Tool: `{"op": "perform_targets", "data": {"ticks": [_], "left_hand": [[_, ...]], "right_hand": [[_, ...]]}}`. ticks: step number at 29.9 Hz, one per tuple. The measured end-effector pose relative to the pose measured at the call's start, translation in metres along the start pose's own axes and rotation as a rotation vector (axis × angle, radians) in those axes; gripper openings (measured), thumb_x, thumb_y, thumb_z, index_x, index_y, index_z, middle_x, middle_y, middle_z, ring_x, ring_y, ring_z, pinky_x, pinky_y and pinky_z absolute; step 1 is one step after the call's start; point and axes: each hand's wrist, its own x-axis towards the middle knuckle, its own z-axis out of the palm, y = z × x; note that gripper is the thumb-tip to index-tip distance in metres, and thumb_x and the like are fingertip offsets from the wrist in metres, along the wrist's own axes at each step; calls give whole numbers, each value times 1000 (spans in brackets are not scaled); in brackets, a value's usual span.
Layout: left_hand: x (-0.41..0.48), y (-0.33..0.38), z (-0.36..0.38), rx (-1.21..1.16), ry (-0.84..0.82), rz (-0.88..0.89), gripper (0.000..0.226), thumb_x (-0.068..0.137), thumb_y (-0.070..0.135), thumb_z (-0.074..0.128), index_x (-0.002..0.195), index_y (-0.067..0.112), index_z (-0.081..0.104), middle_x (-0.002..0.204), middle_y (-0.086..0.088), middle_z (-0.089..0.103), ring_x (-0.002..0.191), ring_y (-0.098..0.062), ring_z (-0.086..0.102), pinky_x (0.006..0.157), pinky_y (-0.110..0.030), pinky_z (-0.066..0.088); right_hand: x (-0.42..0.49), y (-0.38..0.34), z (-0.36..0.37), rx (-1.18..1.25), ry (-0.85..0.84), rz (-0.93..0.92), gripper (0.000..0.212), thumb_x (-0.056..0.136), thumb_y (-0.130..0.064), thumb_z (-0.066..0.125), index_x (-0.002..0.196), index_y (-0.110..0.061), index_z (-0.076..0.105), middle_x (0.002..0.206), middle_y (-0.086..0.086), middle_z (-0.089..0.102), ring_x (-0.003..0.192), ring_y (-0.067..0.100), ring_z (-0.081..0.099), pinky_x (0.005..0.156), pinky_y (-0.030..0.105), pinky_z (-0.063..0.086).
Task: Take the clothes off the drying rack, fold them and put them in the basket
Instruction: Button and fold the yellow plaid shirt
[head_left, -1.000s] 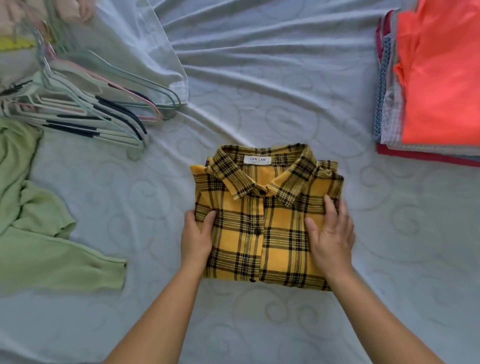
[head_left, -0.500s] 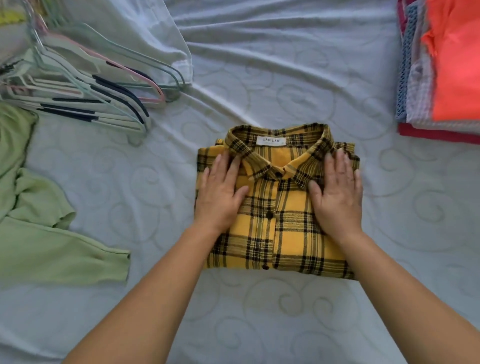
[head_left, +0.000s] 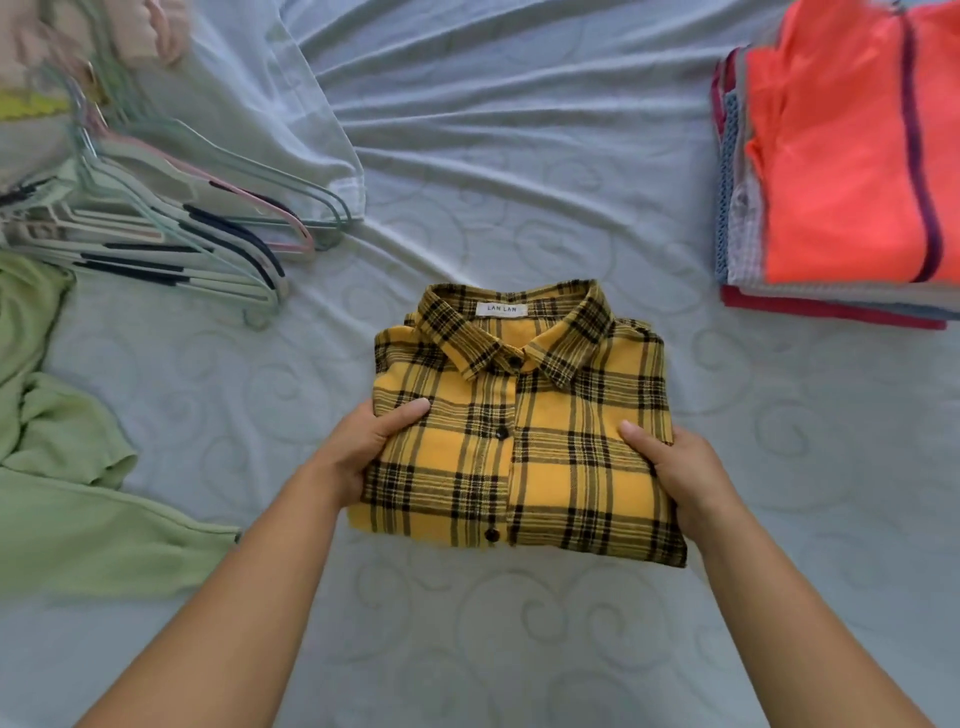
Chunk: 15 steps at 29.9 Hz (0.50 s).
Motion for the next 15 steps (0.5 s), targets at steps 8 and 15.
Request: {"op": "perform_targets", "data": {"ticks": [8,15], "left_hand": [[-58,53,85,-41,4,448,37,67,18,66,104,17,59,92,-8,71,75,-20,71,58,-31,57],[-68,144,242,-70,-184,795,39,76,8,68,112,9,53,93,-3,71,85,-20,69,67,-32,56]], "right_hand": [[-36,-101,-82,1,-13,-527,14,82,-20,69,94,-24,64,96,0,71,90,17,68,85,38,54],[-35,-200,-233,-40,207,-792,13,81,-28,69,92,-27,63,95,-8,68,89,9,67,80,30,54]]}}
